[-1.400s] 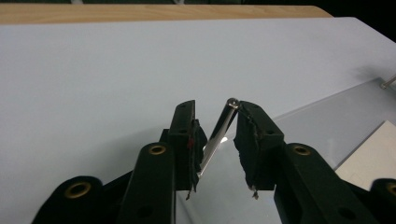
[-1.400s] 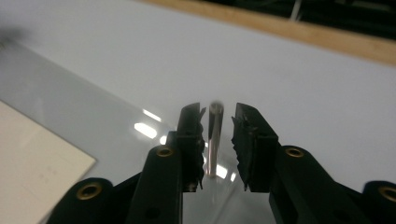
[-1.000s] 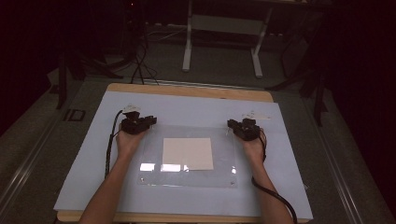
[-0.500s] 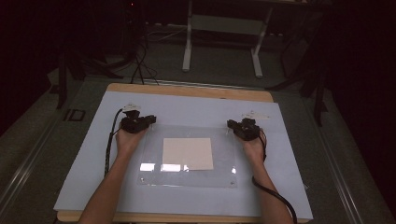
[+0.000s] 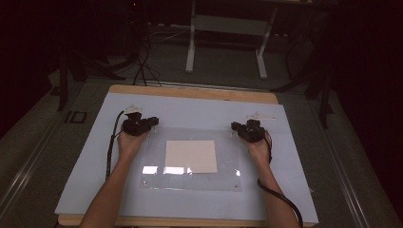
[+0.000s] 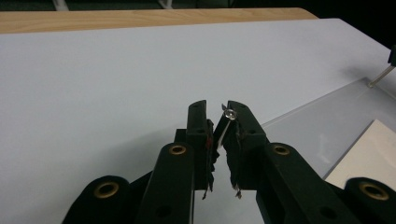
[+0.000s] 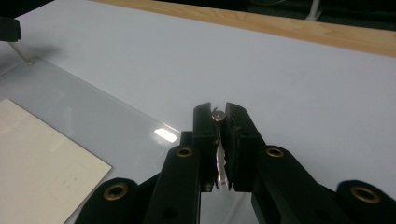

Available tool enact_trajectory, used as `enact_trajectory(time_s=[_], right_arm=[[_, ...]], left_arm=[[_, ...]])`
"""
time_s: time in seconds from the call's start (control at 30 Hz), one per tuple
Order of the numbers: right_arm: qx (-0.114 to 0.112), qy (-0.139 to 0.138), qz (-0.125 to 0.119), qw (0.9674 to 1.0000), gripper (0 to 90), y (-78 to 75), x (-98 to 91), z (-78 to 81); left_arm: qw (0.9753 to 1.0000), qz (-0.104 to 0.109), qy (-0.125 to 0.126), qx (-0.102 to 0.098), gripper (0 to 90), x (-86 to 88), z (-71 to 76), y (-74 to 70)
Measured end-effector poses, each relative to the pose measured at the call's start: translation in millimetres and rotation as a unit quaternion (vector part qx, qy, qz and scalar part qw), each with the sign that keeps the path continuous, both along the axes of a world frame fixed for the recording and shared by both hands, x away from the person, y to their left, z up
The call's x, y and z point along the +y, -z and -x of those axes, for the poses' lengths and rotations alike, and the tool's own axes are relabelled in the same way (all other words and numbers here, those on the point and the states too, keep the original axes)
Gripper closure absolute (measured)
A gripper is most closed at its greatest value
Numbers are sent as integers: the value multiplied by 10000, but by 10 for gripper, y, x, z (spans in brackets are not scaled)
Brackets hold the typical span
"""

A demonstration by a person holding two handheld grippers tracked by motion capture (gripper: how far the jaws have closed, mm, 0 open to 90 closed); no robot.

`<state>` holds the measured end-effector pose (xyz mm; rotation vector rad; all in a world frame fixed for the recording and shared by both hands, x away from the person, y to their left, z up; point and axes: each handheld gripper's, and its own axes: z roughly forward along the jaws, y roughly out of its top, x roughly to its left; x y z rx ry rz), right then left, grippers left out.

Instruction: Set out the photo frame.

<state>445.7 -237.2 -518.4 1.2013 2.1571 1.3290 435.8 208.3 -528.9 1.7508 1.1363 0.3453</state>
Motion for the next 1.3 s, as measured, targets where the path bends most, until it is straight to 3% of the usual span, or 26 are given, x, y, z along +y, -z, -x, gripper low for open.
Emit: enact_trajectory(time_s=[0.27, 0.57, 0.77, 0.97, 1.13, 1.3], right_arm=[[124, -47, 7, 9999, 836, -17, -5, -28], [245, -63, 18, 9997, 835, -36, -3, -55], [342, -55, 3, 9994, 836, -45, -1, -85], [533, 16, -12, 9986, 842, -65, 14, -156], [686, 22, 18, 9976, 845, -88, 18, -215], [810, 16, 72, 9967, 849, -114, 29, -266]], left_arm=[[9999, 137, -4, -37, 796, 16, 5, 10], [9994, 322, 3, 159, 796, 44, -33, 6], [9978, 541, -23, 393, 791, 66, -90, 7], [9970, 498, -95, 592, 801, 47, -168, -24], [9939, 732, -109, 815, 796, 72, -228, -15], [9935, 570, -171, 970, 805, 43, -280, -59]])
